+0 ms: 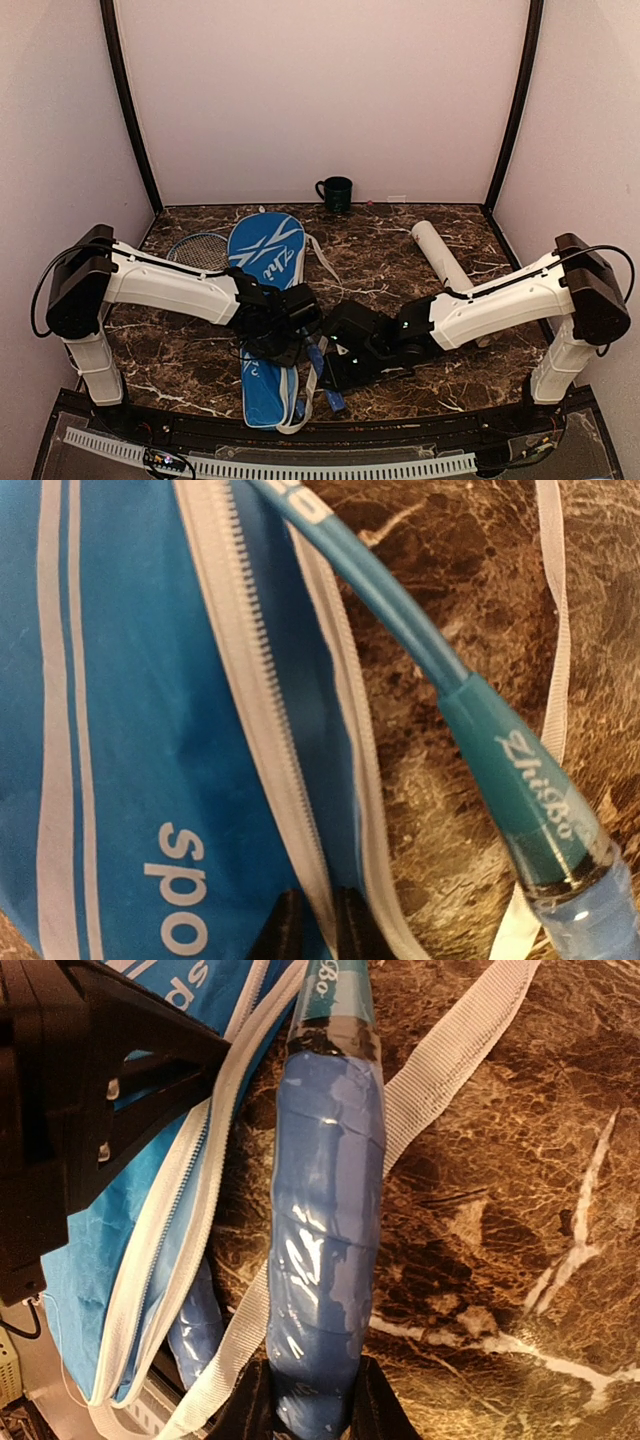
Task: Pack up the badminton gear
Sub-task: Pick up the racket bag from the center of the board.
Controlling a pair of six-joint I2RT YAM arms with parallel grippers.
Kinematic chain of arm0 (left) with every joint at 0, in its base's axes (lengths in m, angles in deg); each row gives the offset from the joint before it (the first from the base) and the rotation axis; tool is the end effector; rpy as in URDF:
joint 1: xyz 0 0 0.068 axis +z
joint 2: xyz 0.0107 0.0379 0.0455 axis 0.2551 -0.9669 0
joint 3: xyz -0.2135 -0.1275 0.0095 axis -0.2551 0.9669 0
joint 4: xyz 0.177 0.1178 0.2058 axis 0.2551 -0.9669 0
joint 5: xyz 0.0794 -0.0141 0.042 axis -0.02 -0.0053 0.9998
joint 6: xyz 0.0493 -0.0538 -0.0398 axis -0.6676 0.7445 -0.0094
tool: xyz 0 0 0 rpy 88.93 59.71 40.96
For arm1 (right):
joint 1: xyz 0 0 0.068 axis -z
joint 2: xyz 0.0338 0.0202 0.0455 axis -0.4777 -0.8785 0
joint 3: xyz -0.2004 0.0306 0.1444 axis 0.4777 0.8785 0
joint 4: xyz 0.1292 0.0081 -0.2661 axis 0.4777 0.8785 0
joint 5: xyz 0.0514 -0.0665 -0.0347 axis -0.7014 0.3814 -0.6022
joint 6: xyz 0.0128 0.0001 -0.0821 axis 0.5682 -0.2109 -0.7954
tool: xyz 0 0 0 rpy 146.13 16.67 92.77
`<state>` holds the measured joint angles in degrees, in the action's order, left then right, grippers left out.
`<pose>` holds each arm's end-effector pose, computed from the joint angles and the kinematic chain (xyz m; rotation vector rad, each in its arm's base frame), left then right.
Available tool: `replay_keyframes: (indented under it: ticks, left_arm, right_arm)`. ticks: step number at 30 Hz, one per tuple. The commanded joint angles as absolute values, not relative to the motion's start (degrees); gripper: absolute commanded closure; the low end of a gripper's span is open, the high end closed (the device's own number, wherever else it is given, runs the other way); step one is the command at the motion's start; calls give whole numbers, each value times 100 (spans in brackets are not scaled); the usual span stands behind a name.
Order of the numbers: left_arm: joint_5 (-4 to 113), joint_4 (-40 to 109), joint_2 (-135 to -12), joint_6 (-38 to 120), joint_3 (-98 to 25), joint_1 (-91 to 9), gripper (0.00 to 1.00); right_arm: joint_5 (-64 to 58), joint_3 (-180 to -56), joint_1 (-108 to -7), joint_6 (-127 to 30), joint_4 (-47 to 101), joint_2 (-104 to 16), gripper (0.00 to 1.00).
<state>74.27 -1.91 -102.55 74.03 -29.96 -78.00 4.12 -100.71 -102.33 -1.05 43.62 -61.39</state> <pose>0.1838 -0.3323 0.0752 0.4087 2.7767 -0.1687 0.1074 0.3731 0.0904 -0.4838 2.7659 0.7497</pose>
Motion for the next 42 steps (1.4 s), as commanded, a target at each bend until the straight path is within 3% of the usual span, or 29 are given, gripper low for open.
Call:
replay_keyframes:
  ticks: [1,4,16,26,30,35,41,42]
  left_arm:
    - [7381,-416,-10259,7463,-2845,-7824,91]
    - [7435,-254,-10045,7531,-2805,-7827,100]
    - [7211,1033,-8751,7552,-2048,-7824,100]
    - [6684,2135,-8548,7479,-1637,-7823,100]
    - [7042,1554,-8594,7433,-1882,-7823,100]
    - [8099,275,-8379,7602,-2039,-7823,82]
    - [8258,-14,-7604,8235,-1368,-7751,43]
    - [8179,71,-7437,8359,-1149,-7669,40]
  right_arm:
    - [751,-10019,-10279,-78,4289,-5893,93]
    - [838,-10040,-10280,-67,4368,-5797,93]
    - [915,-10300,-10263,-66,4421,-5827,92]
    - [828,-10638,-10232,-112,4344,-6004,92]
    - [902,-10733,-10224,-119,4403,-6119,92]
    - [1175,-10629,-10225,-11,4585,-6060,93]
    - [1305,-10386,-10221,82,4649,-5823,96]
    - [1304,-10372,-10221,90,4664,-5804,98]
